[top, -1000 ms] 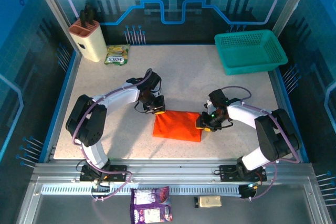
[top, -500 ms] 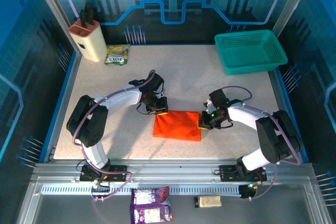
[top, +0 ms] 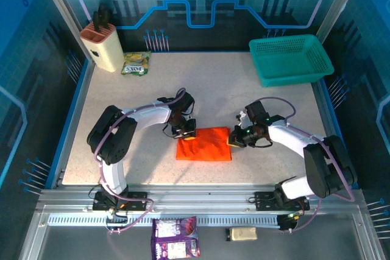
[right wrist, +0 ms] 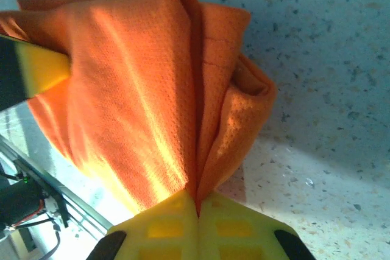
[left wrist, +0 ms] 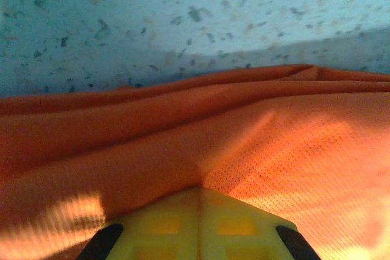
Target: Fold the inside-out t-shirt
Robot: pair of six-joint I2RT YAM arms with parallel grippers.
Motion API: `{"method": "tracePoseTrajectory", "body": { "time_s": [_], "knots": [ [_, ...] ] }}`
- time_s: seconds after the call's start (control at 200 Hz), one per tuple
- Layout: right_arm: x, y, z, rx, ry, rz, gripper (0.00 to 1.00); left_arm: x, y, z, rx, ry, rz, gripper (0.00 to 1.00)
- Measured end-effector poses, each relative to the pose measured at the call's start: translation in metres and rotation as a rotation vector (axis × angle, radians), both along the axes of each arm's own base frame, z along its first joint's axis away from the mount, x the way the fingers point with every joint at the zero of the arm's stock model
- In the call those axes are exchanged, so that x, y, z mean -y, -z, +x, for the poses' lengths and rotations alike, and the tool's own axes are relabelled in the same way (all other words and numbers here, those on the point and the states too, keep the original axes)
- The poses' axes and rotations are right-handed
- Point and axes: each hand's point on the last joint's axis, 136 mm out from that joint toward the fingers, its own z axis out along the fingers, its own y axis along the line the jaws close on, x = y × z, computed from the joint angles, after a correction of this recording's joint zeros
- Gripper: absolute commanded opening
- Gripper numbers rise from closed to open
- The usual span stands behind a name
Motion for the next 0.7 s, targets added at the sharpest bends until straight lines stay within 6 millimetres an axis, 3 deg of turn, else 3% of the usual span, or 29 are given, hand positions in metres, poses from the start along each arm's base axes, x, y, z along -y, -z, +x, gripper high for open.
{"method": "tracePoseTrajectory", "body": {
  "time_s": [0.13, 0.24, 0.36, 0.45, 0.565, 0.695],
  "knots": [
    [-0.002, -0.005, 0.004, 0.01, 0.007, 0.032, 0.0, 0.0, -0.003, 0.0, 0.008, 0.001, 0.003, 0.1],
    [-0.004, -0.007, 0.004, 0.009, 0.008, 0.047, 0.0, 0.003, -0.024, 0.001, 0.033, 0.008, -0.013, 0.11],
    [-0.005, -0.008, 0.005, 0.009, 0.012, 0.053, 0.0, 0.023, -0.057, 0.005, 0.104, 0.041, -0.063, 0.1],
    [-0.006, -0.009, 0.006, 0.01, 0.013, 0.059, 0.0, 0.042, -0.068, -0.001, 0.118, 0.071, -0.102, 0.09],
    [-0.006, -0.009, 0.006, 0.007, 0.018, 0.062, 0.0, 0.064, -0.061, -0.019, 0.086, 0.121, -0.123, 0.08],
    [-0.008, -0.011, 0.006, 0.005, 0.018, 0.077, 0.0, 0.083, -0.035, -0.036, 0.023, 0.165, -0.111, 0.06]
  ]
}}
